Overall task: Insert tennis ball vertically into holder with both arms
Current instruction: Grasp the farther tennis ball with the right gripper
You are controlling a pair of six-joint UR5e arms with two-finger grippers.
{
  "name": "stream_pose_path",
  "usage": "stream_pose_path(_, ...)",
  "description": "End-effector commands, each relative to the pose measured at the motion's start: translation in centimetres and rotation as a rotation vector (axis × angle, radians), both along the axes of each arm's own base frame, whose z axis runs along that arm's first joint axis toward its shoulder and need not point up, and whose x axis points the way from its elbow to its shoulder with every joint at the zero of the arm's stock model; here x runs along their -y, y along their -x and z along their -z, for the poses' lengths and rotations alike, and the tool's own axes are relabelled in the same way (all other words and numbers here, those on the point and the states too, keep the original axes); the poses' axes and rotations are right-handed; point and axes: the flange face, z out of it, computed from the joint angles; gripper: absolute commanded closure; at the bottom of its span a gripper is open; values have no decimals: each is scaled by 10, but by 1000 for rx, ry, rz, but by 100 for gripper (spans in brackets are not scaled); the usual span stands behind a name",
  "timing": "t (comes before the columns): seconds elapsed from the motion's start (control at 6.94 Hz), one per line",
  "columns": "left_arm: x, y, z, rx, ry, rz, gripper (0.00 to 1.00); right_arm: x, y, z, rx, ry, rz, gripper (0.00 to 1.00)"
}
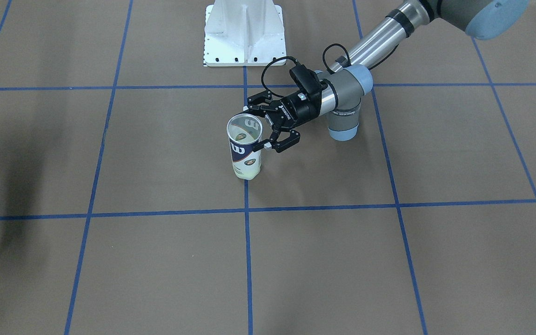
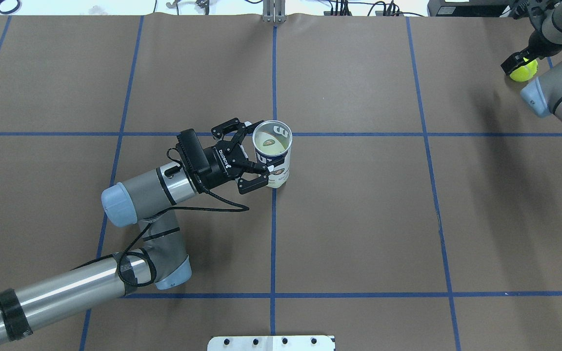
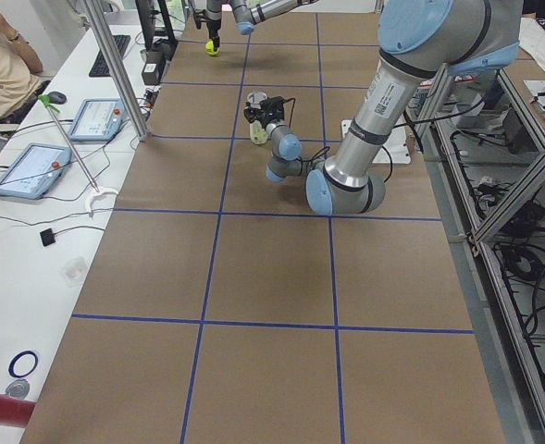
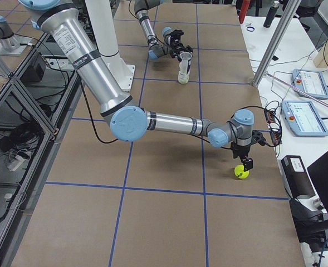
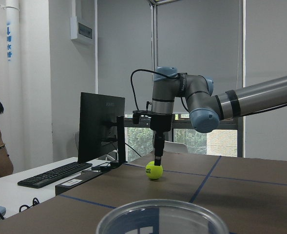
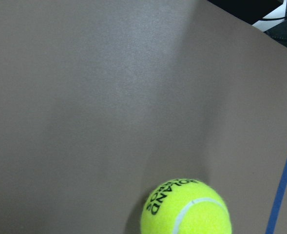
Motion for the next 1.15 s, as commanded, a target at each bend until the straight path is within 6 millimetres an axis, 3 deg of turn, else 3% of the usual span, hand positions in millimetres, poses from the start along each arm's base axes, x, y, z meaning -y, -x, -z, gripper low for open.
stream_pose_path(0.0, 0, 0, 1, -1, 0, -1, 8, -1, 17, -8, -91, -31, -7, 1)
stream_pose_path(0.14, 0, 0, 1, -1, -1, 0, 8, -3, 21, -11, -101, -32, -3, 3)
stream_pose_path(0.43, 0, 0, 2, -3, 0, -1, 8, -5, 26, -17, -157, -46, -13, 78)
stream_pose_path(0.58, -1, -1, 2, -3, 0, -2, 8, -3, 20, -15, -168, -64, 4, 100)
stream_pose_path(0.72, -1, -1, 2, -3, 0, -2, 8, 4, 7, -2, -156, -79, -17, 100)
stream_pose_path(1.01, 0, -1, 3, -3, 0, -1, 8, 11, -13, 68, -26, -25, -17, 100)
